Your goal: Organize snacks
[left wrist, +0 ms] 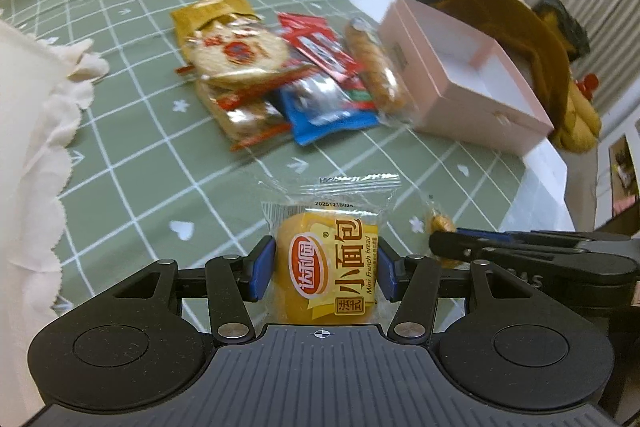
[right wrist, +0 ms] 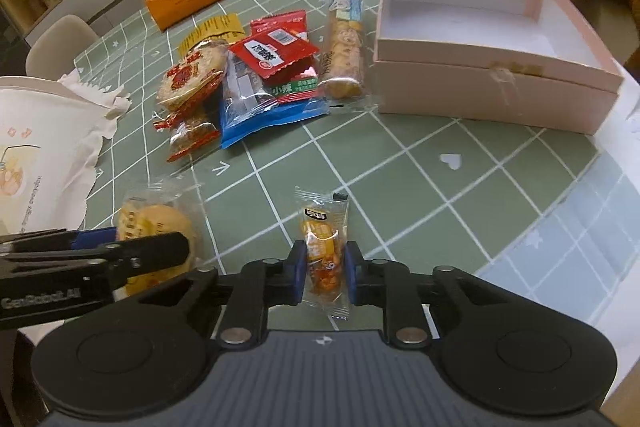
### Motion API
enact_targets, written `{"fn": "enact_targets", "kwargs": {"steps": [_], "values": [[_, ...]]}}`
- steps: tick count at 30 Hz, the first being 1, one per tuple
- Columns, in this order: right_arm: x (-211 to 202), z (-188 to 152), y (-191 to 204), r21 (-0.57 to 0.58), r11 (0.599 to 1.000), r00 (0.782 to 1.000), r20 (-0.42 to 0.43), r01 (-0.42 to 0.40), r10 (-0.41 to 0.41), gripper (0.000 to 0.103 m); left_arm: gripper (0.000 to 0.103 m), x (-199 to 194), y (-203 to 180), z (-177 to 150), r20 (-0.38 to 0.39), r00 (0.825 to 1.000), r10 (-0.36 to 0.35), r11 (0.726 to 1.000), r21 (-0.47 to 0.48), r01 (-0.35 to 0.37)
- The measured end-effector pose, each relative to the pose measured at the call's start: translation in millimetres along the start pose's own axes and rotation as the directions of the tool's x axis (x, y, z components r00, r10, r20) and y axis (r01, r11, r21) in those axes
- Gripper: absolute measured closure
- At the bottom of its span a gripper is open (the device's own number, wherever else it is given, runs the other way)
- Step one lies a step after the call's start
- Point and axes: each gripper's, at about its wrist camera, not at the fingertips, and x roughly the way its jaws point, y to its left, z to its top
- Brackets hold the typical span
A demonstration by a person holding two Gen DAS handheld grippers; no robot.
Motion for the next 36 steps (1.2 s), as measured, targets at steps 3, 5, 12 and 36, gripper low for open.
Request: {"fn": "enact_targets", "kwargs": {"steps": [3, 5, 12, 36], "values": [[-12, -7, -11, 0.013, 1.000, 1.000, 0.009, 0.002, -0.002, 0.084, 0.046, 4, -13, -5, -0.015, 1.000, -0.015, 1.000, 0.020, 0.016], [-18, -13, -17, 0.017, 1.000, 1.000, 0.013, 0.017, -0.018, 0.084, 0.046, 7, -20, -8, -0.023, 0.999, -0.027, 0.999, 0.032, 0.028], [-25, -27, -47, 0.087, 0.991, 0.994, 0.031, 0.104, -0.107, 0.084, 0.046, 12, -36, -9, -0.019, 0.999, -0.040, 0.997, 0.060, 0.041], [17, 114, 33, -0.063, 0.998, 0.998, 0.062, 0.015, -0.011, 0.040, 0.046, -6, 32, 9, 0.056, 0.998, 0.026, 0.995, -0.101, -0.020]]}}
